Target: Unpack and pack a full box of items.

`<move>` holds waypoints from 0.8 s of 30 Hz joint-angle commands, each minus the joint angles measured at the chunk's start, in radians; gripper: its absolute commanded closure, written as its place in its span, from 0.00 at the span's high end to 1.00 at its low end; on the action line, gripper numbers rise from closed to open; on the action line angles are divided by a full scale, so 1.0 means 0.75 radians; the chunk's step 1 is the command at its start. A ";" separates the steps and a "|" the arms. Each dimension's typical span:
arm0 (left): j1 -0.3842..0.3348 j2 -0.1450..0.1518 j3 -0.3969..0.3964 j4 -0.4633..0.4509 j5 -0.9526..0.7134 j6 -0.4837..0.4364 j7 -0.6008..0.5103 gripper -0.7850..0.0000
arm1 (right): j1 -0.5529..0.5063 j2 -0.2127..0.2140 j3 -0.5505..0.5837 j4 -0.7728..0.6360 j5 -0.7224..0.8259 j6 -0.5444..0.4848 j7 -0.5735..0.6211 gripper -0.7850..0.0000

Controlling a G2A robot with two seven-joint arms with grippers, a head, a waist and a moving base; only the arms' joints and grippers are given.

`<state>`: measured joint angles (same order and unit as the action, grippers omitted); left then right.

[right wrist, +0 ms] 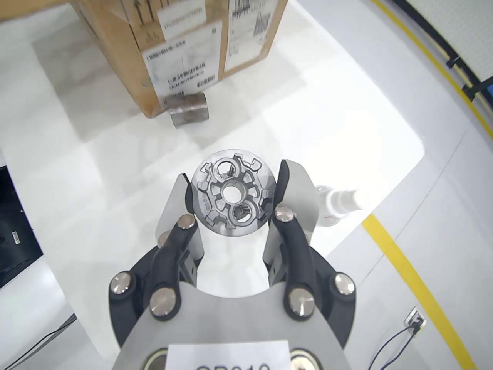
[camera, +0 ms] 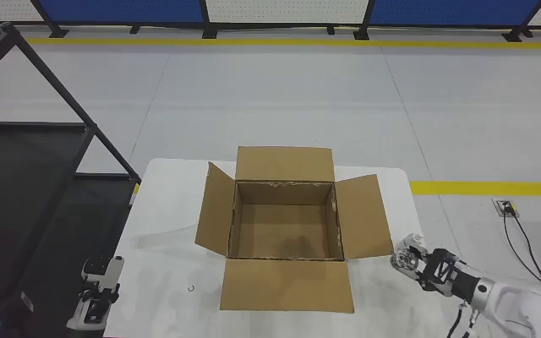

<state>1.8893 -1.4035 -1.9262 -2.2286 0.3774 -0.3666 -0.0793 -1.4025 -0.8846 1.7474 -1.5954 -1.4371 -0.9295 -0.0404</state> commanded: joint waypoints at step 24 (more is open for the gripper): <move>0.000 0.000 0.000 0.000 0.000 0.000 0.000 1.00 | 1.145 -0.123 -1.036 -0.077 0.593 0.201 0.864 0.00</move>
<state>1.8893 -1.4035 -1.9262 -2.2286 0.3774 -0.3666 -0.0793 -0.6150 -0.9605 1.0524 -1.6954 -0.9901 -0.7903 0.6029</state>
